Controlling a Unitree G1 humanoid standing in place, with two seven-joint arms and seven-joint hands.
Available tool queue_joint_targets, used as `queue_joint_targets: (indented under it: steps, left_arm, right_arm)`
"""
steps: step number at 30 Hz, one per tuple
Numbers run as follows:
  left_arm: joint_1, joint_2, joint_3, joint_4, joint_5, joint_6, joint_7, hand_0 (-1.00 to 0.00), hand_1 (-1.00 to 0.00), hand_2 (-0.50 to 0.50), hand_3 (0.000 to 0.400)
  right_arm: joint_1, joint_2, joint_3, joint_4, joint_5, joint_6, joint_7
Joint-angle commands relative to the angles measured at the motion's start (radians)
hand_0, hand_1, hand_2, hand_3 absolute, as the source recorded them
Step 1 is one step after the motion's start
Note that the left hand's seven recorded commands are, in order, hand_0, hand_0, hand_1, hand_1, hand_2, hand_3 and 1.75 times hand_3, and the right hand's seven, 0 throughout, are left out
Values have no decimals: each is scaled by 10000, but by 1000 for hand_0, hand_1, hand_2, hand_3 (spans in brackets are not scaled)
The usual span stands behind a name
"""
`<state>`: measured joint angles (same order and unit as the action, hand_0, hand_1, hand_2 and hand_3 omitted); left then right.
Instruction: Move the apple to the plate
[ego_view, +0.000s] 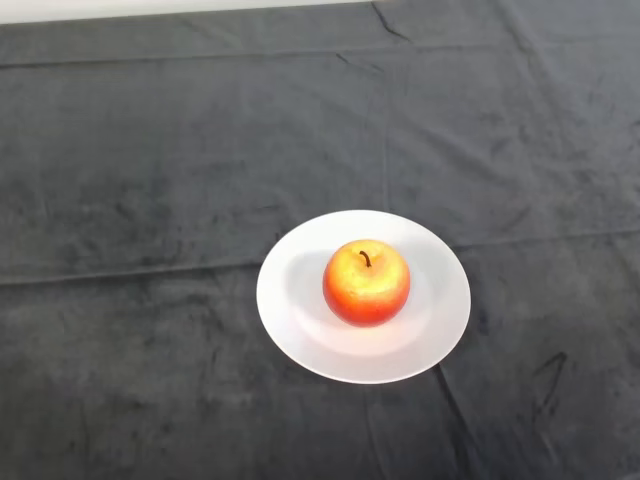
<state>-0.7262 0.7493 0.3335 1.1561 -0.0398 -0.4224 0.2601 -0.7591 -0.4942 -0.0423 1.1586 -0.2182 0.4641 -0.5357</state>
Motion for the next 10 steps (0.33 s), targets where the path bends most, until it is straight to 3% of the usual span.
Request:
queue_joint_targets:
  steps: [1,10]
  left_arm:
    - [-661,760,158,464,-71,81,-53,0,0,0,0]
    - [-663,753,158,465,-67,95,-60,0,0,0,0]
  right_arm:
    - [69,-66,25,438,1,-16,-62]
    - [69,-66,27,439,4,-17,-62]
